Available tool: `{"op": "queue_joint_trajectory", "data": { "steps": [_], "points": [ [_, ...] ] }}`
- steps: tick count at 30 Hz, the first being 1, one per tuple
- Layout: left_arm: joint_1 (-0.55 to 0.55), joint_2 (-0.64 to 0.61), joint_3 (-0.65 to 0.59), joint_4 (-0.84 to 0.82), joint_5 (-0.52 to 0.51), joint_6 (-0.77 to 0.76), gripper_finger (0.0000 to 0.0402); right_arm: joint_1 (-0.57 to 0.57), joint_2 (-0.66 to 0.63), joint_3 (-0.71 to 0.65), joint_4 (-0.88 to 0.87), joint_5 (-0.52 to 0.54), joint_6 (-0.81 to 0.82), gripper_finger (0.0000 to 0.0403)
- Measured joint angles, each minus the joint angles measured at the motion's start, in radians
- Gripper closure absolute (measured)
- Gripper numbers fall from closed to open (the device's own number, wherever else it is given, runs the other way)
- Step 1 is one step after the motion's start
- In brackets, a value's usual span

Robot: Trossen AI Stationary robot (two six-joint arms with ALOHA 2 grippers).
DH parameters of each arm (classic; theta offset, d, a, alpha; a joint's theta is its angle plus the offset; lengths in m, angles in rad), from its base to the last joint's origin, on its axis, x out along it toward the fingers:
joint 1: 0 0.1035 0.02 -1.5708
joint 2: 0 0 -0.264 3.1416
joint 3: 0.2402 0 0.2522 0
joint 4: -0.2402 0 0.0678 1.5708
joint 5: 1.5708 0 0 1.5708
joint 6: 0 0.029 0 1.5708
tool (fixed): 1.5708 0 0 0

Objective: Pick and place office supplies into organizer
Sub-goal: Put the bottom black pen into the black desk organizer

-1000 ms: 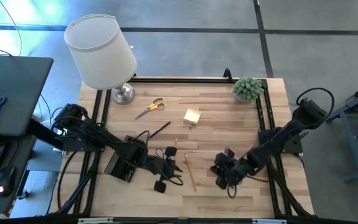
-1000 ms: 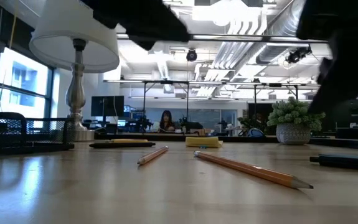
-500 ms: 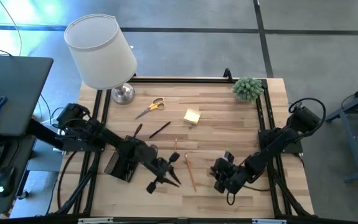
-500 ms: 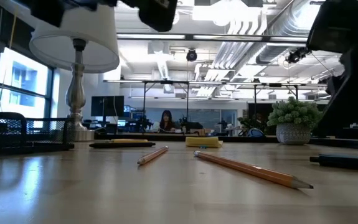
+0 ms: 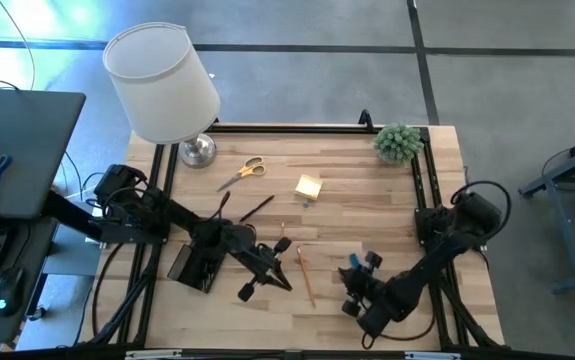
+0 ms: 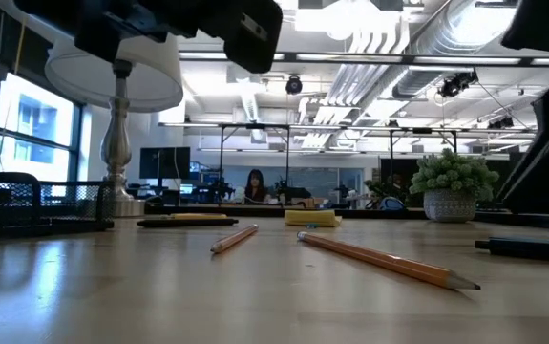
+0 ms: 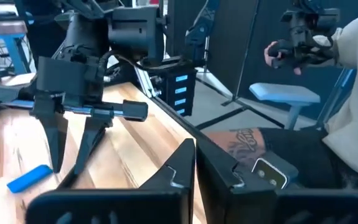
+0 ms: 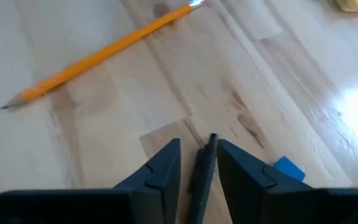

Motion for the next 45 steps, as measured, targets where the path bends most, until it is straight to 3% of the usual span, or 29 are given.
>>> {"op": "queue_joint_trajectory", "data": {
  "steps": [5,8,12,20,26,37,45],
  "points": [
    [0.001,0.0,0.0,-0.005,0.0,0.0,0.04,0.049,0.01,-0.044,0.004,0.069,0.163,0.0306],
    [0.001,0.0,0.0,-0.012,0.0,0.0,0.0399,0.06,0.01,-0.049,0.014,0.07,0.181,0.0306],
    [0.001,0.0,0.0,-0.028,-0.003,0.0,0.0401,0.053,0.01,-0.048,0.069,0.096,0.116,0.0306],
    [0.001,0.0,0.0,-0.044,-0.004,-0.008,0.0399,0.018,0.065,-0.048,0.058,0.017,0.102,0.0306],
    [0.001,0.0,0.0,-0.052,-0.017,-0.027,0.0399,0.016,0.089,-0.046,0.057,0.031,0.102,0.0312],
    [0.001,0.0,0.0,-0.052,-0.039,-0.034,0.0399,0.014,0.092,-0.047,0.047,0.048,0.054,0.0381],
    [0.001,0.0,0.0,-0.053,-0.041,-0.052,0.0399,0.014,0.028,-0.05,0.0,0.094,0.051,0.0368]
  ]
}}
